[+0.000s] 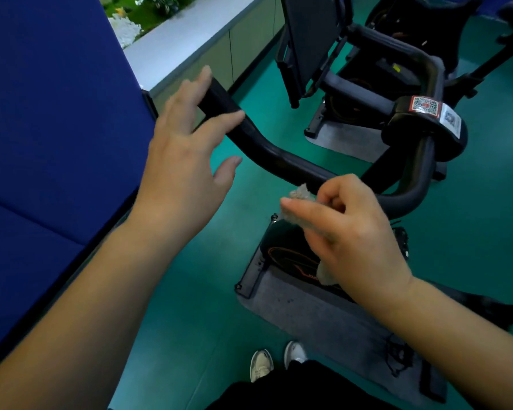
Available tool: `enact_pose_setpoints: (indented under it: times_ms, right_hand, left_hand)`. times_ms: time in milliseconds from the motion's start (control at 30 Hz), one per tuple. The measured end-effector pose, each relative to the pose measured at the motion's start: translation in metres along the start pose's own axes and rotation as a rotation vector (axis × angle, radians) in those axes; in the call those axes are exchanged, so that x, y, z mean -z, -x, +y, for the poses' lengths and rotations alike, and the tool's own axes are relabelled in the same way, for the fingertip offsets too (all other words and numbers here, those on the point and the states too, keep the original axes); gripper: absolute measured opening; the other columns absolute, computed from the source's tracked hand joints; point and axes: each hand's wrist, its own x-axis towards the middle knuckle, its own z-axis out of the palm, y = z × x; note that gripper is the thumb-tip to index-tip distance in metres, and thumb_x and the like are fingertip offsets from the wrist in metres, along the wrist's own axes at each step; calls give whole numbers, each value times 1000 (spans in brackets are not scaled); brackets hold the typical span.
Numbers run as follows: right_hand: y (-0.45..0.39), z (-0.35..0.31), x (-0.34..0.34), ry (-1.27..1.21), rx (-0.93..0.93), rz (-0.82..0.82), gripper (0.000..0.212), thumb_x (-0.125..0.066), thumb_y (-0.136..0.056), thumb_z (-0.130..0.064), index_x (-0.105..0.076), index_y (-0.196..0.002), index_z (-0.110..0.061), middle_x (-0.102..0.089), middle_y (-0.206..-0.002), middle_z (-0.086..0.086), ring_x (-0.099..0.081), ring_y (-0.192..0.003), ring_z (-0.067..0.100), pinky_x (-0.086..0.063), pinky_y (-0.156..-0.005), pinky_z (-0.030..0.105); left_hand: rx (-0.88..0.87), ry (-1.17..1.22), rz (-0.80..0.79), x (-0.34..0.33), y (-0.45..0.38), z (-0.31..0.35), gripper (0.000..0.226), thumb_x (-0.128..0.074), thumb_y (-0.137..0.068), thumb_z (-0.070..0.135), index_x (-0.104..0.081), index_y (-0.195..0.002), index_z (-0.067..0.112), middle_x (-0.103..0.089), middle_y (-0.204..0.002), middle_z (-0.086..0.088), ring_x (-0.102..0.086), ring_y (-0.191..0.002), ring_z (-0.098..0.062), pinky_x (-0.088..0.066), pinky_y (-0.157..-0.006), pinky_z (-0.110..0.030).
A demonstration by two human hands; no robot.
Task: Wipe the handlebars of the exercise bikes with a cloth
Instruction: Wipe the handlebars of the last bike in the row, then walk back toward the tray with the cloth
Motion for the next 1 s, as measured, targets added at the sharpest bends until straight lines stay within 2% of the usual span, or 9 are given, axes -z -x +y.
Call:
enact_pose_setpoints:
  times_ms: [133,233,300,367,500,667,767,867,1000]
  right_hand:
    - [7,-17,-12,-247,-57,-146,29,-48,-95,-30,-69,-113,-19,-51,-88,5,-46,-76,15,-44,-63,32]
    - [9,-14,-34,-232,11,-214,32,-56,-90,-18,-65,-121,-20,-47,-95,7,-50,-71,20,-48,-54,36]
    - [9,-5,-52,-245,-24,-276,35,-63,-87,-12,-65,-120,-23,-46,-98,6,-53,-66,25,-49,-51,40]
    - [8,2,-66,-260,-90,-321,34,-65,-87,-14,-64,-118,-28,-45,-100,3,-56,-66,23,-50,-56,41]
    - [2,13,-85,-290,-248,-417,30,-58,-93,-23,-61,-121,-33,-39,-99,-8,-53,-69,7,-46,-72,24]
    - [-13,12,-109,-362,-311,-442,33,-56,-96,-22,-58,-128,-25,-46,-99,-5,-49,-77,-16,-33,-68,0]
    - [-25,7,-127,-336,-322,-439,34,-52,-97,-24,-56,-131,-25,-58,-107,-1,-54,-87,-3,-31,-75,6]
    - [-42,-3,-148,-298,-324,-442,34,-50,-97,-27,-54,-131,-26,-60,-115,3,-57,-102,19,-42,-87,25]
    - [-73,-26,-183,-200,-370,-498,42,-61,-91,-31,-51,-131,-24,-56,-118,7,-55,-103,27,-42,-83,31]
  left_hand:
    - [111,13,45,-10,45,-5,37,-64,-87,17,-60,-124,17,-38,-144,-5,-33,-135,-23,-25,-112,-30]
    - [241,-102,-93,-22,76,-24,37,-65,-86,21,-61,-123,18,-46,-137,-6,-38,-130,-26,-35,-107,-44]
    - [324,-179,-205,-31,92,-38,41,-65,-86,24,-59,-126,18,-48,-137,-5,-38,-130,-27,-36,-106,-46]
    - [373,-233,-308,-40,103,-49,44,-63,-87,28,-56,-130,19,-46,-140,-5,-37,-131,-27,-35,-107,-47]
    - [390,-327,-502,-59,116,-61,50,-54,-93,35,-44,-139,22,-39,-147,-3,-32,-136,-24,-32,-110,-44]
    - [425,-363,-620,-72,121,-83,50,-49,-95,38,-40,-142,22,-37,-150,-2,-31,-138,-23,-30,-111,-40]
    - [429,-387,-662,-70,122,-102,48,-48,-96,38,-42,-140,20,-39,-148,-2,-34,-135,-23,-31,-109,-40]
    - [433,-396,-683,-64,121,-127,46,-47,-96,37,-43,-138,20,-42,-145,-2,-35,-134,-24,-32,-109,-40]
    - [379,-406,-686,-51,113,-170,44,-47,-96,36,-45,-136,18,-44,-142,-2,-36,-133,-24,-31,-108,-39]
